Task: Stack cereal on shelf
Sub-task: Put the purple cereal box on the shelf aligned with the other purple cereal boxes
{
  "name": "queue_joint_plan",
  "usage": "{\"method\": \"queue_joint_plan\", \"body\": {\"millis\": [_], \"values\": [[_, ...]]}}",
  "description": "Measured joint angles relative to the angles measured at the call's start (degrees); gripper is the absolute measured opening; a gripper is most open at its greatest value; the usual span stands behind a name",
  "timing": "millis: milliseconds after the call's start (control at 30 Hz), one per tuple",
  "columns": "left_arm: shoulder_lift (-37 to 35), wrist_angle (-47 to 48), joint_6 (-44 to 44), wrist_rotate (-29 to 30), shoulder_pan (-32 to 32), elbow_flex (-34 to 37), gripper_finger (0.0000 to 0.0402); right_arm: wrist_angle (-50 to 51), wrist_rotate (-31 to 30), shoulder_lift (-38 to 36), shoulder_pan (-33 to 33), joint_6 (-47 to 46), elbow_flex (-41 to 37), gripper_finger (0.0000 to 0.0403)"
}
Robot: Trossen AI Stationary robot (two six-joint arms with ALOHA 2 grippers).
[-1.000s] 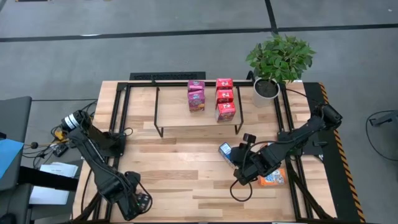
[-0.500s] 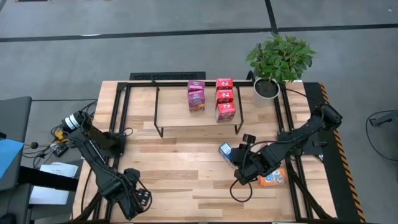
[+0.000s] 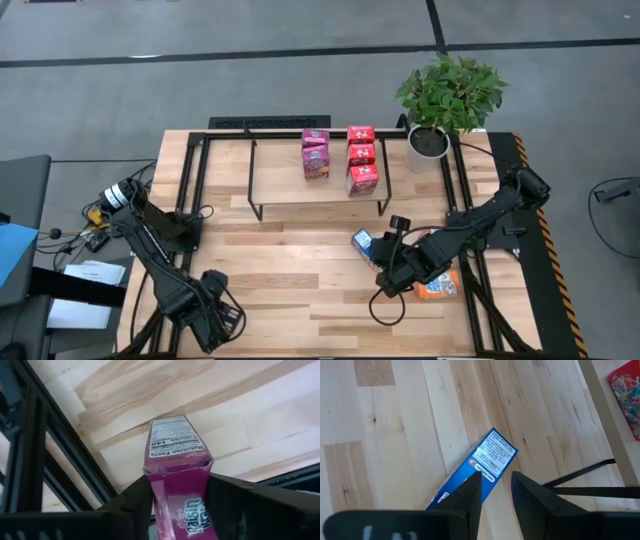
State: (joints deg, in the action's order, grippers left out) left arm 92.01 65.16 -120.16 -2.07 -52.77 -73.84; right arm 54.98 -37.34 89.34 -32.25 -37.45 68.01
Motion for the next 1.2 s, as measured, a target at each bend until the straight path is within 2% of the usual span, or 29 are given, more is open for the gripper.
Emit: {"method": "queue_joint_plan", "body": {"millis": [167,300,467,633,833,1033,1200], "values": [[-0.06,0.92,2.45,0.02,0.45,0.0,0.0119,-0.02,0.02,0.0,0.0,0.03,0.02,0.0128],[-0.13,1.95,9.48,0.51,3.39,-0.88,0.0124,-0.02,0.11,0.0,0.0,0.28,0.02,0.013],[-0.5,2.03,29.83,2.58,10.83,-3.31,0.0127,-0.08,0.11,0.0,-0.02,0.39,0.02,0.0126],[-0.61,5.16,55.39,5.01,21.24,-7.27,0.0127,-0.42,0.11,0.0,0.15,0.02,0.02,0.0123],[-0.57,9.09,80.25,7.42,33.82,-12.02,0.0127,-1.39,0.11,0.0,0.15,-0.01,0.04,0.0123],[-0.57,8.8,95.19,10.31,44.11,-19.85,0.0128,-1.6,0.11,0.0,0.15,-0.71,0.04,0.0122],[-0.57,9.69,104.72,10.02,49.25,-28.68,0.0128,-1.6,0.83,0.0,0.15,-1.58,0.04,0.0122]]}}
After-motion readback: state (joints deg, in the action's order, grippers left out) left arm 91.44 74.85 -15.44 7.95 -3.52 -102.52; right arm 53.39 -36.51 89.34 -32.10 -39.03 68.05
